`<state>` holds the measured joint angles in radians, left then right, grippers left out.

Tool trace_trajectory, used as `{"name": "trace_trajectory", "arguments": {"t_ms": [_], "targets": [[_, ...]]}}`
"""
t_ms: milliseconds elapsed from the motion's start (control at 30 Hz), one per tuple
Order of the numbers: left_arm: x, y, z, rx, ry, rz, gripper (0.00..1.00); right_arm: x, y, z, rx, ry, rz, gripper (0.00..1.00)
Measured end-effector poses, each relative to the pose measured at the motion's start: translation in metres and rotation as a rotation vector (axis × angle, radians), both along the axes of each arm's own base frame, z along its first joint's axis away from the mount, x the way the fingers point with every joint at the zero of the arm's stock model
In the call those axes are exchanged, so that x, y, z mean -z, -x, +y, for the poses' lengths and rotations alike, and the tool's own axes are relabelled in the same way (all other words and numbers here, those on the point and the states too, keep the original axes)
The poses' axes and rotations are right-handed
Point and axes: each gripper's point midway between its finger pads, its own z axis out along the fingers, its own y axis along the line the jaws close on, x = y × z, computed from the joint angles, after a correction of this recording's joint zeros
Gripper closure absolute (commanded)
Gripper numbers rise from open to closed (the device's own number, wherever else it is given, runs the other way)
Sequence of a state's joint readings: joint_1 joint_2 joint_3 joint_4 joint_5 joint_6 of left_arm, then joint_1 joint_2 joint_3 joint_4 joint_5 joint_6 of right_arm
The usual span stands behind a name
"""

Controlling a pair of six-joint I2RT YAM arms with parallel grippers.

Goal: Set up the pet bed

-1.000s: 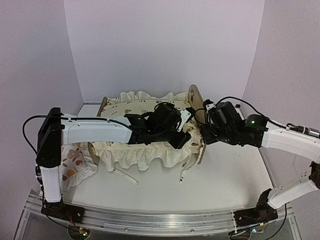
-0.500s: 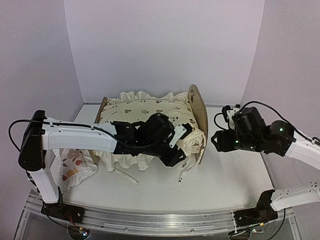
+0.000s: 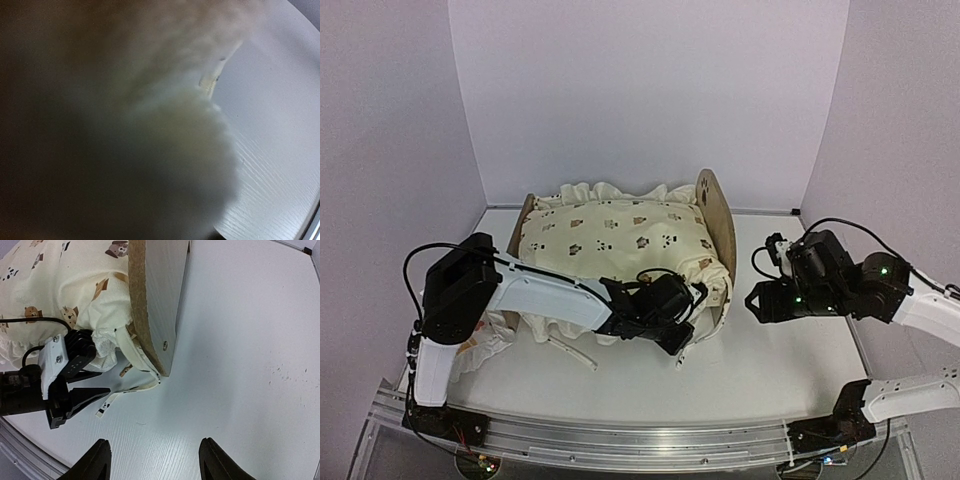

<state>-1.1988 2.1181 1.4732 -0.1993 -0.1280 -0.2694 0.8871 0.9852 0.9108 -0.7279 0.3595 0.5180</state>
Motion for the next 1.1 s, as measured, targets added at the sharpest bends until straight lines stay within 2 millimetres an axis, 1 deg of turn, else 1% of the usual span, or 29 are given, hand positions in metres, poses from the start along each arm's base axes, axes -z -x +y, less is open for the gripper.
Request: {"name": "trace_trajectory", "arguments": {"t_ms": [67,267,433,600,767,933,1033,1100], "targets": [[0.003,-0.005,-0.005,-0.019,0.011,-0.004,0.64,0.0,0.001,-0.001,-0.001,-0.005,-0.002,0.4],[0.003,-0.015,-0.017,-0.06,0.041,-0.027,0.66,0.0,0.004,-0.002,-0.007,-0.016,-0.002,0.4],[0.01,-0.02,-0.018,-0.082,0.039,-0.035,0.68,-0.001,0.007,-0.005,-0.008,-0.023,-0.006,0.41],[0.013,-0.025,-0.019,-0.106,0.04,-0.061,0.69,-0.002,0.008,-0.004,-0.014,-0.033,-0.008,0.41],[0.02,-0.03,-0.022,-0.127,0.051,-0.085,0.69,0.003,0.01,-0.005,-0.02,-0.029,0.004,0.41],[0.019,-0.033,-0.026,-0.146,0.091,-0.095,0.7,0.006,0.013,-0.004,-0.031,-0.033,0.016,0.42],[0.02,-0.032,-0.027,-0.151,0.109,-0.108,0.7,0.007,0.014,-0.004,-0.036,-0.034,0.018,0.42],[0.021,-0.03,-0.027,-0.155,0.109,-0.117,0.67,0.007,0.015,-0.004,-0.039,-0.036,0.021,0.42]]}}
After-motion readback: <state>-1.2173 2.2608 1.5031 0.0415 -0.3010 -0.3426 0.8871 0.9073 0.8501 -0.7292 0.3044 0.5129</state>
